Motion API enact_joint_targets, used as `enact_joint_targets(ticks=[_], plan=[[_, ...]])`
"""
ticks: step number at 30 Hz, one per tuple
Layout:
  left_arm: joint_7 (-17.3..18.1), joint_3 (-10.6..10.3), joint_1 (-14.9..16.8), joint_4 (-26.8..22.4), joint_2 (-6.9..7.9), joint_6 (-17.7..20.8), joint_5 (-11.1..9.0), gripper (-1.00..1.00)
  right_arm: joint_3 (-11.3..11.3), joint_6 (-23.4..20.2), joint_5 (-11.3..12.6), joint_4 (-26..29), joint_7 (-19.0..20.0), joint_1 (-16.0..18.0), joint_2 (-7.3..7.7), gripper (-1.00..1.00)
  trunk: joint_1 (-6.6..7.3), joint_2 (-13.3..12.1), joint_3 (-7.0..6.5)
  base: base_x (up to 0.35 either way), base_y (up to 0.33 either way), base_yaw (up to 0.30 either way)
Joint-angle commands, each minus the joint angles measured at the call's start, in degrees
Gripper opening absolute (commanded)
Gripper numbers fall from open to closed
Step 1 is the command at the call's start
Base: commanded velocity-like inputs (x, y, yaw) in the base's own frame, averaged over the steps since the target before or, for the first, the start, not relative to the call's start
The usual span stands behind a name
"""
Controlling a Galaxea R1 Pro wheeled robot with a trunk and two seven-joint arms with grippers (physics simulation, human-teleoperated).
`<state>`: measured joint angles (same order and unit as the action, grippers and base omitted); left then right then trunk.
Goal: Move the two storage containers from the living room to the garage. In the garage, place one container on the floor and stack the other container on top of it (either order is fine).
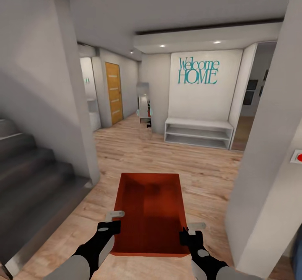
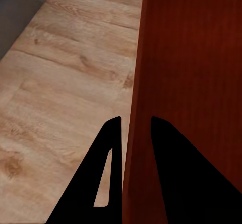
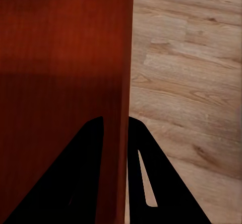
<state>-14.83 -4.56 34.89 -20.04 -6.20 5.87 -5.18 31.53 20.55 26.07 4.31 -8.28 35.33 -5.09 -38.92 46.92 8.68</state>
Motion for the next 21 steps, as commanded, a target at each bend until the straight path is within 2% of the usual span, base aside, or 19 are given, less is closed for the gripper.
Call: enact_joint_targets(ticks=[1, 21], plan=[[-1.0, -0.4, 0.0, -0.1, 0.05, 0.5, 0.3, -1.00, -1.1, 0.5, 1.3, -0.1, -0.6, 0.1, 0.00, -1.00, -0.04, 0.1, 0.08, 0.321, 0.000, 0.000], [-1.0, -0.4, 0.0, -0.1, 0.05, 0.5, 0.3, -1.00, -1.1, 0.5, 1.3, -0.1, -0.6, 0.1, 0.00, -1.00, -0.04, 0.1, 0.08, 0.321, 0.000, 0.000]])
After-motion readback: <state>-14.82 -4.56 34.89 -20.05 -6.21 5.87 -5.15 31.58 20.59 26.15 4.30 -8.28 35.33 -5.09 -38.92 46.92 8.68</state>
